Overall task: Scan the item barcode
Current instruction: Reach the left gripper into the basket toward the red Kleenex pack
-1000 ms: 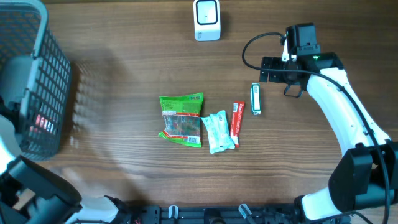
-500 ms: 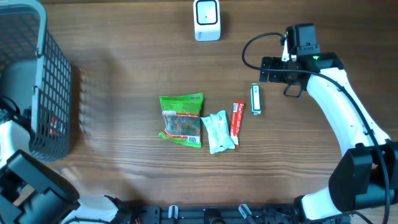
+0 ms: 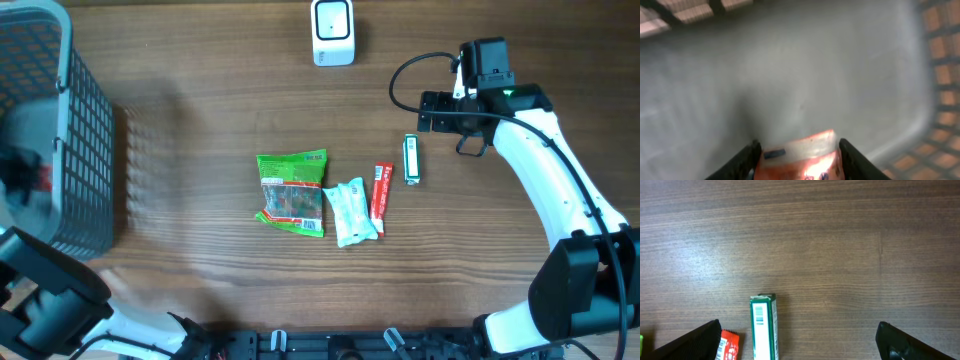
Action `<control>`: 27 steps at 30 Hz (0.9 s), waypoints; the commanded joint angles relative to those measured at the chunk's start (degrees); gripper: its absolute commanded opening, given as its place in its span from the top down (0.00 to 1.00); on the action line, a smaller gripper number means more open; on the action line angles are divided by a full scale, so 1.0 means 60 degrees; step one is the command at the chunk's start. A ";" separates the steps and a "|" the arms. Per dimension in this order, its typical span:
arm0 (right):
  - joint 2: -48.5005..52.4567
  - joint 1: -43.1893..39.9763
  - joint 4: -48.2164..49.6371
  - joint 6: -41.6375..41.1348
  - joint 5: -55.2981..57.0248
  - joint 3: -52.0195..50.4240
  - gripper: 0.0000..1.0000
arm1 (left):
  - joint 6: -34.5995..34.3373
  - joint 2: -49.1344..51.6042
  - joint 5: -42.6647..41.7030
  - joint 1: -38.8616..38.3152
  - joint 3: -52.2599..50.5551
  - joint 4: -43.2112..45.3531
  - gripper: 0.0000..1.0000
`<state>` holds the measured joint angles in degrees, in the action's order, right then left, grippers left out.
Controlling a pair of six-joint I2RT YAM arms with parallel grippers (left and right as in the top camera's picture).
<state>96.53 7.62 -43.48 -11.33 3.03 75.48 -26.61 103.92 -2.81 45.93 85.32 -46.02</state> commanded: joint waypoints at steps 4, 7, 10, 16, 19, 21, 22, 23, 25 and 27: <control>0.0109 0.0022 0.0022 -0.0135 -0.0011 0.0040 0.00 | 0.0146 -0.0142 0.0361 -0.0346 0.6553 -0.4288 0.50; 0.0109 0.0022 0.0801 0.0229 0.0240 0.0040 0.00 | 0.0401 -0.0270 0.0047 -0.1373 0.7486 -0.5577 0.49; 0.0109 0.0022 0.1213 0.0193 0.0204 0.0040 0.00 | 0.0506 -0.0546 0.0688 -0.2725 0.7482 -0.6047 0.44; 0.0109 0.0022 0.1351 0.0069 0.0168 0.0040 0.00 | 0.0670 0.0069 0.1665 -0.2586 0.7369 -0.5643 0.10; 0.0109 0.0022 0.1351 0.0073 0.0168 0.0040 0.00 | 0.1366 0.0845 0.1661 -0.2211 0.7351 -0.5107 0.12; 0.0109 0.0022 0.1351 0.0073 0.0168 0.0040 0.00 | 0.1402 0.1515 0.1661 -0.1938 0.7351 -0.5115 0.11; 0.0109 0.0022 0.1351 0.0073 0.0168 0.0040 0.00 | 0.1402 0.1945 0.1661 -0.1741 0.7351 -0.5253 0.10; 0.0109 0.0022 0.1351 0.0069 0.0168 0.0040 0.00 | 0.1392 0.2364 0.1661 -0.1541 0.7351 -0.5603 0.10; 0.0109 0.0022 0.1351 0.0073 0.0168 0.0040 0.00 | 0.1060 0.2732 0.1621 -0.1337 0.7351 -0.6207 0.15; 0.0109 0.0022 0.1351 0.0069 0.0168 0.0040 0.00 | 0.0787 0.2583 0.1526 -0.1209 0.7351 -0.6521 0.28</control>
<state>96.53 7.62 -35.55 -10.66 3.29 75.46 -19.94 120.68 6.20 37.56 129.29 -83.70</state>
